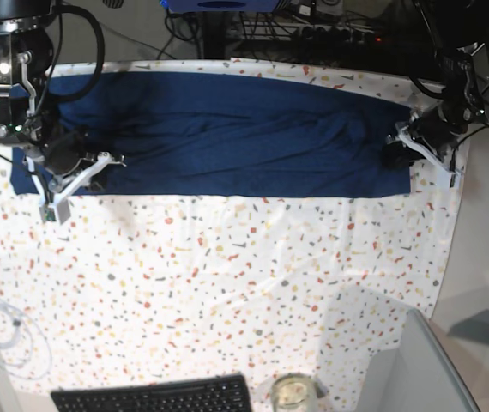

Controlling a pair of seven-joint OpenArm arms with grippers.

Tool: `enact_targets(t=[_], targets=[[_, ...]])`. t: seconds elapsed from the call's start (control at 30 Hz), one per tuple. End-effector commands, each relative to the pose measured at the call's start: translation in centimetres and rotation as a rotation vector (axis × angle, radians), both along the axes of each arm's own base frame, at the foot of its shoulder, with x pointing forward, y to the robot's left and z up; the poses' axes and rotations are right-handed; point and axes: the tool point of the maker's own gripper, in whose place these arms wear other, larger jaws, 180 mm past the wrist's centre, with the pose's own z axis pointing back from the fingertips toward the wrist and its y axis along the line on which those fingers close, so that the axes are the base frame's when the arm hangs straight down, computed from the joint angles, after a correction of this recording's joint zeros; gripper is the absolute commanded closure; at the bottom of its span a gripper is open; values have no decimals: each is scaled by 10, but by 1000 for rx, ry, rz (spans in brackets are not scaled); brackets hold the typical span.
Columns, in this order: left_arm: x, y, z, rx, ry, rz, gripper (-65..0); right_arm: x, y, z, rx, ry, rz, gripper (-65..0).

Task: Layout the t-shirt on the table in an organized manner, then fold the t-shirt properly
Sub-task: 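Grasp the opposite end of the folded shirt with the left gripper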

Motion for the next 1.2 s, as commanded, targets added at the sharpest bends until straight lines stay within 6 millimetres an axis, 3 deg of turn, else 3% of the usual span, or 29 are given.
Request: enact_targets(t=[0.0,0.03,0.07,0.3,0.5,0.63,0.73,0.9,1.17], targets=[[-2,4,1,19,13,-20,-82,11,-3,12,2,-52,-4,-6],[0,6,3,23,6,-17,-12,11,-3,12,2,-52,-4,-6],[1,6,5,23,0,-16,0,11,-3,12,2,-52,-4,-6],[1,5,32,94,-72,-70,0,11,-10,13,-15,-52,-2,-6],[0,-20,66,154,-156,-51,0,11,-12,13,-20,-52,-1,-6],[-2,-60,83,151,-204,-137,0,11,-12,13,-20,-52,-1,-6],[-3,-90,84,124,-198,-153,0,11,-13,14,-21,-53,-5,-6],[-5,-147,79,44,-186,-239,0,15,-44,20,-39,-72,-90,-6],[-2,-217,80,-56,-175,-287,0,10,-87,26,-66,-84,-206,-6]])
